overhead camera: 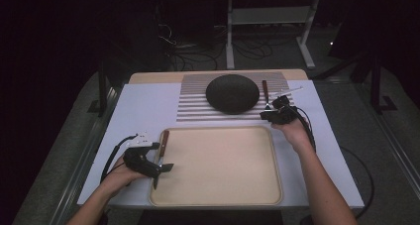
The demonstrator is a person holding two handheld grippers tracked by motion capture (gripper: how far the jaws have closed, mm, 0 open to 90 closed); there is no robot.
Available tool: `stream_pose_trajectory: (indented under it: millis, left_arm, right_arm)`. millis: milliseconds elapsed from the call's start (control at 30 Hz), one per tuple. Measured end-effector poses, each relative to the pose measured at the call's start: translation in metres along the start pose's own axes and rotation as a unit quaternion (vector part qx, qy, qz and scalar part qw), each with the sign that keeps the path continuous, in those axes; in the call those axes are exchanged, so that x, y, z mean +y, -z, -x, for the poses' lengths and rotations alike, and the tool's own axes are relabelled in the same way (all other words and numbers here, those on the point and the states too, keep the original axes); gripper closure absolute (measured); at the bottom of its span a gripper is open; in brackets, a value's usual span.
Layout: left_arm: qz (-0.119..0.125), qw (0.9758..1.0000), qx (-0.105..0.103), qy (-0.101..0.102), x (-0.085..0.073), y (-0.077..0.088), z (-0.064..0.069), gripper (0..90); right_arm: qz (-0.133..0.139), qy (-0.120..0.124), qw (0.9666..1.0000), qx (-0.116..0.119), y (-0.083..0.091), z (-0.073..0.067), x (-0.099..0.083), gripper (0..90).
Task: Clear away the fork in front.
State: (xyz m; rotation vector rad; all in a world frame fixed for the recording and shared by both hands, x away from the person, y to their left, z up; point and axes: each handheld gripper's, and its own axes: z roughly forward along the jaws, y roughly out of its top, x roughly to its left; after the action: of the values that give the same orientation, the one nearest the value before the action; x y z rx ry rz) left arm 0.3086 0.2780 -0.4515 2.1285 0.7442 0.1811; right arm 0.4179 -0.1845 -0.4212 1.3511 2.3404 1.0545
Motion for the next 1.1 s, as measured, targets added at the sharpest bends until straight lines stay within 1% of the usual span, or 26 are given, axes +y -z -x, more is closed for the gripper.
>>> stream_pose_trajectory:
  millis: [33, 100, 233, 300, 367, 500, 633, 867, 1100]
  left_arm:
    - [0.0, 1.0, 0.001, 0.0, 0.0, 0.0, 0.0, 0.0]
    - [0.0, 1.0, 0.004, -0.003, 0.0, 0.0, -0.001, 0.0]
    - [0.0, 1.0, 0.007, -0.004, -0.001, 0.0, -0.001, 0.0]
    - [-0.001, 1.0, 0.007, -0.005, -0.001, 0.0, -0.002, 0.0]
    - [-0.001, 1.0, 0.007, -0.006, -0.001, 0.0, -0.002, 0.0]
    - [-0.001, 1.0, 0.005, -0.007, -0.001, 0.0, -0.002, 0.0]
    - [-0.001, 1.0, 0.006, -0.007, -0.001, 0.0, -0.002, 0.0]
    - [0.002, 1.0, 0.006, -0.003, -0.001, 0.001, -0.003, 0.0]
    - [0.002, 1.0, 0.005, -0.004, -0.001, 0.001, -0.002, 0.0]
  right_arm:
    - [-0.002, -0.001, 1.0, -0.002, -0.003, 0.003, 0.002, 88.4]
    - [-0.009, -0.002, 0.9999, -0.007, -0.008, 0.007, 0.006, 88.5]
    - [-0.014, -0.005, 0.9998, -0.011, -0.018, 0.015, 0.009, 88.6]
    - [-0.02, -0.01, 0.9997, -0.014, -0.022, 0.019, 0.01, 88.6]
    - [-0.022, -0.02, 0.9994, -0.015, -0.026, 0.022, 0.01, 88.5]
    - [-0.029, -0.029, 0.9991, -0.014, -0.032, 0.028, 0.008, 88.5]
    - [-0.04, -0.03, 0.9986, -0.014, -0.039, 0.031, 0.006, 88.5]
    - [-0.044, -0.033, 0.9984, -0.015, -0.04, 0.033, 0.004, 88.6]
    - [-0.052, -0.035, 0.9979, -0.019, -0.037, 0.037, 0.002, 88.7]
